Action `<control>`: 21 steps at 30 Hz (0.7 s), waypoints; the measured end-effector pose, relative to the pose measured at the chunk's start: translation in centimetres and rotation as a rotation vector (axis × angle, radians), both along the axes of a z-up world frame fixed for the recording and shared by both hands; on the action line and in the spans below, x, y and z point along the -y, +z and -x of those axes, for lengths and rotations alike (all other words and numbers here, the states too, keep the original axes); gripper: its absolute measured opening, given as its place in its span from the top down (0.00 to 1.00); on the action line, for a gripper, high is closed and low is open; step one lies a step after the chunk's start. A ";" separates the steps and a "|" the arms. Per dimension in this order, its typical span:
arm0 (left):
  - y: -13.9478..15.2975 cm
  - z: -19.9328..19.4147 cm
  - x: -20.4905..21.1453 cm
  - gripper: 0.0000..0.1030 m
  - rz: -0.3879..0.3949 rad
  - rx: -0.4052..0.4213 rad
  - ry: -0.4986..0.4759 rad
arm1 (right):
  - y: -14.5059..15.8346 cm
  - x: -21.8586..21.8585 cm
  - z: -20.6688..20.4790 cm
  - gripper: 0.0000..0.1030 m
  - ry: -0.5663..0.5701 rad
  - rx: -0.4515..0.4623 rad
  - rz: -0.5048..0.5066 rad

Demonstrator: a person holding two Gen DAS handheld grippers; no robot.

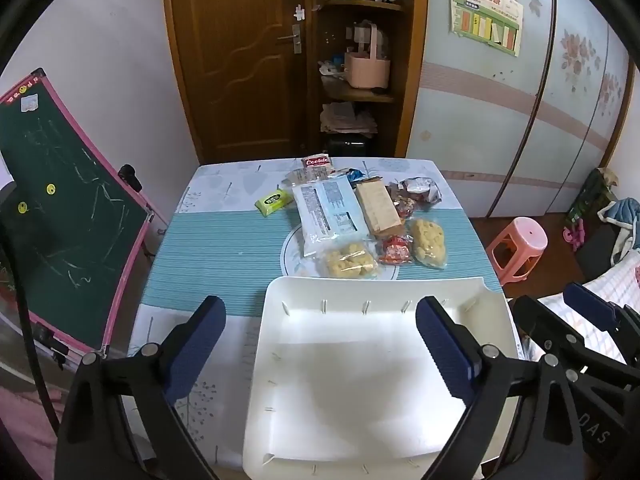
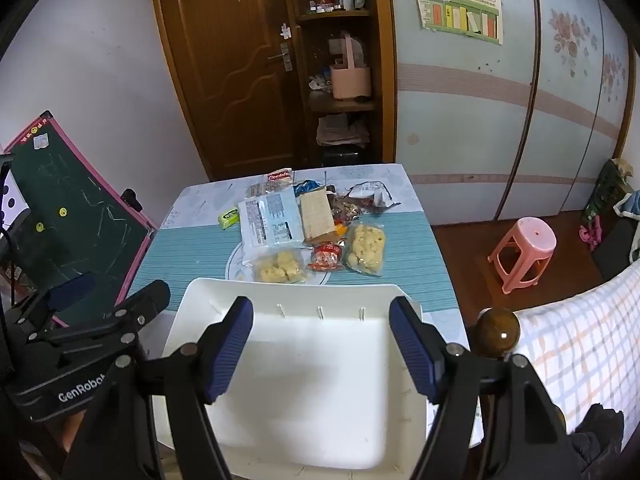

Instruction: Organize snacks

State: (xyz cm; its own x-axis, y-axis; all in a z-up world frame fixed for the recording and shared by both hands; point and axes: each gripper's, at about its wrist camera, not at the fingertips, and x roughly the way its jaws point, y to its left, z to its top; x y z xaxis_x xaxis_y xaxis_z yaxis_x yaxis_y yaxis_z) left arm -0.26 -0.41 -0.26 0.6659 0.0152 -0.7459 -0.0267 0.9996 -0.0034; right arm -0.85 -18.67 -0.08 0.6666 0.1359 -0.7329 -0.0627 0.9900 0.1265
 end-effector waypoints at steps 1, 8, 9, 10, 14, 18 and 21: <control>0.0 0.1 0.0 0.08 0.000 -0.001 0.000 | 0.0 -0.1 0.1 0.31 -0.001 0.001 0.003; -0.4 -0.1 -0.2 0.08 0.001 -0.018 0.004 | 0.0 0.1 0.2 0.31 -0.001 0.000 0.001; -0.4 -0.2 -0.3 0.08 0.001 -0.019 0.004 | -0.1 0.0 0.2 0.31 -0.001 -0.001 0.001; -0.5 -0.2 -0.3 0.08 0.000 -0.021 0.005 | -0.1 -0.2 0.3 0.31 0.000 -0.002 0.001; -0.6 -0.2 -0.2 0.08 -0.001 -0.028 0.008 | -0.8 -0.2 0.4 0.31 0.003 -0.002 0.004; -0.9 -0.2 -0.2 0.08 -0.003 -0.033 0.010 | -1.0 -0.3 0.4 0.31 0.004 -0.008 0.005; -1.0 -0.1 -0.1 0.08 -0.007 -0.038 0.012 | -0.9 -0.2 0.3 0.31 0.004 -0.011 0.004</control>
State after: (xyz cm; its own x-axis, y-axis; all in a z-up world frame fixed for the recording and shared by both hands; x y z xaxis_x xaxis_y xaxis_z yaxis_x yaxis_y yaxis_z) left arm -0.11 -0.36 -1.26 0.6365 0.0284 -0.7707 -0.0387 0.9992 0.0048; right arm -1.14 -18.44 -0.94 0.6580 0.1357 -0.7407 -0.0656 0.9902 0.1232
